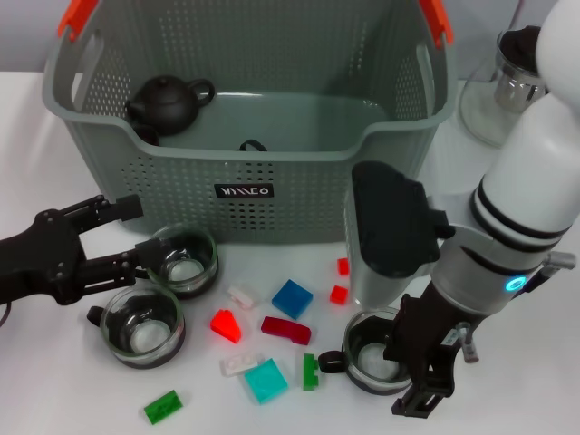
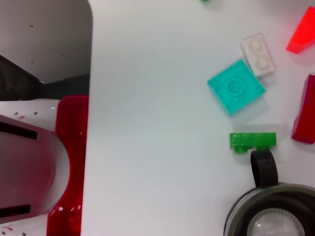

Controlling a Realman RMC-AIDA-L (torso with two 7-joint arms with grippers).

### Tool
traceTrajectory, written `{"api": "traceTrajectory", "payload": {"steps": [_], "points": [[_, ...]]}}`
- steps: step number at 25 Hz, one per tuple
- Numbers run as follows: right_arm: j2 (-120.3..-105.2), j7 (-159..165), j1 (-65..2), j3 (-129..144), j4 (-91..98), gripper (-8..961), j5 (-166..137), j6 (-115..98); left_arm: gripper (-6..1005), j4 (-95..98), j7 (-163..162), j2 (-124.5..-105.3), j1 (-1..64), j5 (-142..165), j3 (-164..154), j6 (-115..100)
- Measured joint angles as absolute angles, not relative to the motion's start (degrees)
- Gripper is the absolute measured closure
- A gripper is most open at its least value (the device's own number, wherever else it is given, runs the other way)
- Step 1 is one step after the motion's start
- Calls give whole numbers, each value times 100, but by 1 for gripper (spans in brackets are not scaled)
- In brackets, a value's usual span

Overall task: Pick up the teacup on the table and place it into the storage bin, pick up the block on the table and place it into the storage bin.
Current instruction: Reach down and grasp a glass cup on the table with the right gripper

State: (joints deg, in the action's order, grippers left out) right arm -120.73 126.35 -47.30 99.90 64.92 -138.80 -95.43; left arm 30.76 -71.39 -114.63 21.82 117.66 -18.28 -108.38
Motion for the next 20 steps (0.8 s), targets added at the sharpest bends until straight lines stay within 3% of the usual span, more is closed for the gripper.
{"api": "traceTrajectory", "payload": {"steps": [15,20], "points": [[-12073,12820,-4693,10462,6383,278,-13888,-9008,156,3076,-7164,-11470,2179,11785,-1828,-10827],[-12061,12839,-4721,10460,6355,427,-13886,-9050,156,3076,-7163,-11470,2179,11786,-1828,-10828]]}}
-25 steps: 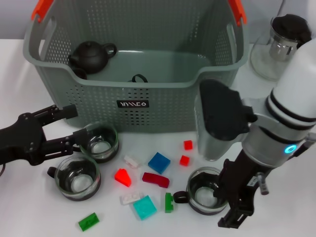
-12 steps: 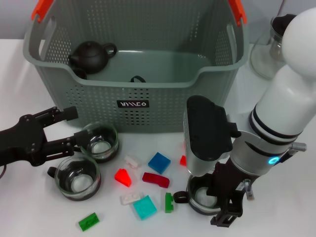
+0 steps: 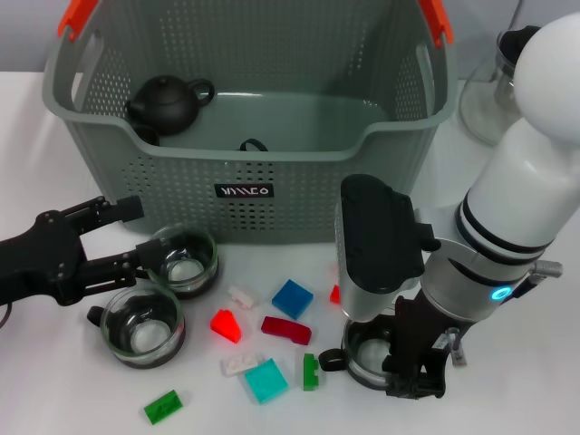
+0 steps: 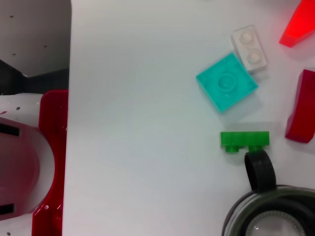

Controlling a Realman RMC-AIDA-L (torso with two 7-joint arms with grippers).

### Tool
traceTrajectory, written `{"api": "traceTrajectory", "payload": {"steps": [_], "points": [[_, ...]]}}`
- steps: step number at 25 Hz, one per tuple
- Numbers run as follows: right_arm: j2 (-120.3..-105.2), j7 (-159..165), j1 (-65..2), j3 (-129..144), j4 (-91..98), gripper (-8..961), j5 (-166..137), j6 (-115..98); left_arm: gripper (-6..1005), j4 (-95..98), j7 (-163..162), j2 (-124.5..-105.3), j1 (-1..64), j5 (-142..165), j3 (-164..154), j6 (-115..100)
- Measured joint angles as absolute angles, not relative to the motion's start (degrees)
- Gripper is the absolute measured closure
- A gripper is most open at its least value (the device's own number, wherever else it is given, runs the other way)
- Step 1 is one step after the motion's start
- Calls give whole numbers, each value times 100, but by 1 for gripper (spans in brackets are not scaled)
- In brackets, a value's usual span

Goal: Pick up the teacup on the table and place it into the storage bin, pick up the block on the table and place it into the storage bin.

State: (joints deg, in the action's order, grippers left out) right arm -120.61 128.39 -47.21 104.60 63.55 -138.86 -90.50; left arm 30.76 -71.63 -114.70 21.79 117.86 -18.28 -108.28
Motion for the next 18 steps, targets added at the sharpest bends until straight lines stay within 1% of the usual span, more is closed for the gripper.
{"api": "traceTrajectory", "payload": {"steps": [1,3,9,14,18], "points": [[-12060,12839,-4717,10457,6365,457,-13885,-9070,156,3076,-7162,-11470,2179,11785,-1828,-10828],[-12055,12839,-4709,10436,6388,704,-13880,-9094,156,3076,-7163,-11470,2180,11782,-1828,-10828],[-12046,12761,-4656,10173,6524,889,-13775,-9376,156,3076,-7164,-11470,2192,11754,-1828,-10829],[-12029,12430,-4361,9336,7097,893,-13557,-9875,156,3076,-7166,-11461,2210,11746,-1828,-10829],[-12014,11692,-4062,7923,7483,896,-12690,-10579,157,3076,-7168,-11461,2225,11743,-1828,-10828]]}}
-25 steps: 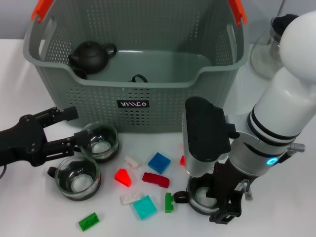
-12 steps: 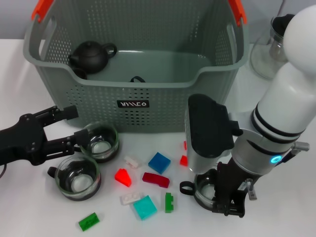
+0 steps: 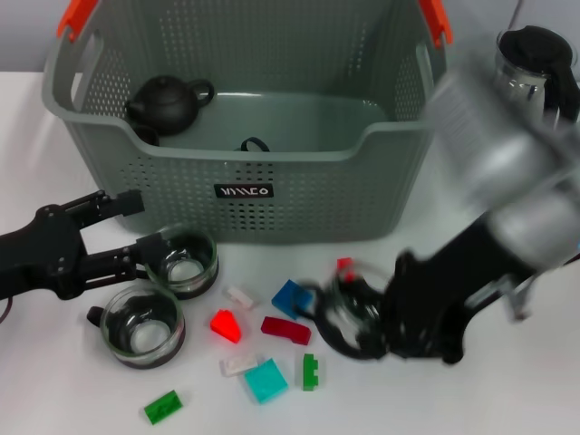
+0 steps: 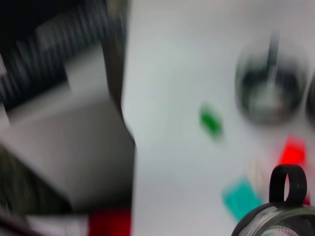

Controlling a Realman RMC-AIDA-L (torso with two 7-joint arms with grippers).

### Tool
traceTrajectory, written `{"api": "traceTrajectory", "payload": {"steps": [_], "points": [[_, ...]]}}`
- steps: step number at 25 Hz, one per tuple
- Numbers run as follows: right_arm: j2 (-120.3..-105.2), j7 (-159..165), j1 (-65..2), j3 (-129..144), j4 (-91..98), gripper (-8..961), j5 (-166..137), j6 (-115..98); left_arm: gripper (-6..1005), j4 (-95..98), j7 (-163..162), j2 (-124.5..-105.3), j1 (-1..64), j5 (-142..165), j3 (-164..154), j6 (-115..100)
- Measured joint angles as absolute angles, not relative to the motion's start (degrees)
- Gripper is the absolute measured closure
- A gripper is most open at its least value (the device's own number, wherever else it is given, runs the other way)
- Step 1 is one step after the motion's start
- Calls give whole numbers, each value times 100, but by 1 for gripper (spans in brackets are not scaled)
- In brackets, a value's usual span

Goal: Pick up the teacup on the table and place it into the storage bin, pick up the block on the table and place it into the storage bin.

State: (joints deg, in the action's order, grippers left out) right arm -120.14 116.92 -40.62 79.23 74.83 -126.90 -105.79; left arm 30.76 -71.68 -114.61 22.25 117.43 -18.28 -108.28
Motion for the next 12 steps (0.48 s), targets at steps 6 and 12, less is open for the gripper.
{"api": "traceTrajectory", "payload": {"steps": [6,12], "points": [[-11896,10872,-3807,5773,7188,898,-10894,-11360,157,3076,-7168,-11461,2240,11741,-1828,-10828],[-11902,10522,-3593,5018,6986,899,-9529,-11028,157,3076,-7171,-11461,2281,11733,-1829,-10828]]}}
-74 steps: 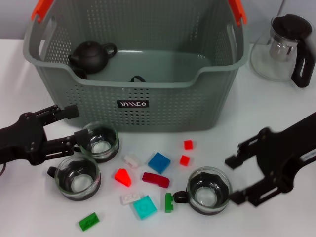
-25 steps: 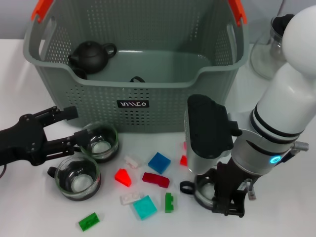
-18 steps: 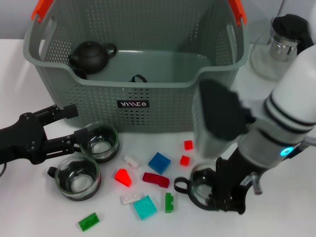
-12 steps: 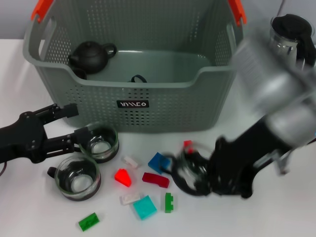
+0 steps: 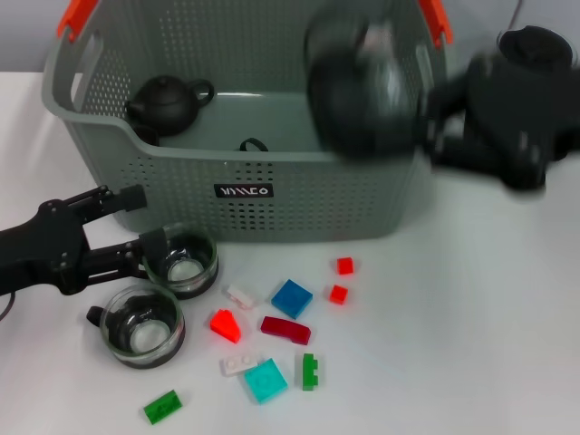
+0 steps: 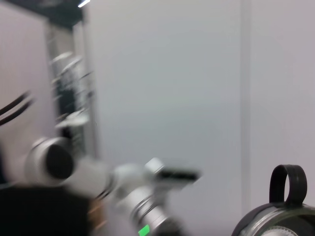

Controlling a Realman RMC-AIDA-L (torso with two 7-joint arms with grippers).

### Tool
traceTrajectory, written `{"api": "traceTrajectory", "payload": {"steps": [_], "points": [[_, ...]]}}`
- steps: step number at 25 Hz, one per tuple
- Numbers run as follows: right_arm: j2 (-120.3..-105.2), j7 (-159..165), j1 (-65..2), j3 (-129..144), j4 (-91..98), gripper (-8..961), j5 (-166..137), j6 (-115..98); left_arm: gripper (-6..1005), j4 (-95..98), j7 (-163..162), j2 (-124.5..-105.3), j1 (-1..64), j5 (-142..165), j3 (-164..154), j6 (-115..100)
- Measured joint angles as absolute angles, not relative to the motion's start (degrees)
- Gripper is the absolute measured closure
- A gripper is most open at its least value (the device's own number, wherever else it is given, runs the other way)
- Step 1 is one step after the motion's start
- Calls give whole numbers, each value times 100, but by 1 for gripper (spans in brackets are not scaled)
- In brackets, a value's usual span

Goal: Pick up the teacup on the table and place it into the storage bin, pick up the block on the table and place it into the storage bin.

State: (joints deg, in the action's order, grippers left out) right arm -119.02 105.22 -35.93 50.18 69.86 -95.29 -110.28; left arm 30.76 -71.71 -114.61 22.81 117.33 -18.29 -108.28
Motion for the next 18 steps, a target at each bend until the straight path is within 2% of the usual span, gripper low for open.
{"api": "traceTrajectory", "payload": {"steps": [4,10,14,18], "points": [[-12012,10642,-3659,4894,7075,898,-9437,-9965,157,3076,-7172,-11462,2305,11732,-1828,-10828],[-11963,11707,-4123,5623,7079,899,-9909,-7850,157,3076,-7174,-11472,2312,11732,-1828,-10829],[-11937,12733,-4952,6031,6978,898,-11507,-7175,157,3076,-7179,-11479,2312,11733,-1829,-10828],[-12021,13520,-6002,6291,6295,898,-13456,-6916,157,3076,-7180,-11480,2313,11734,-1828,-10825]]}}
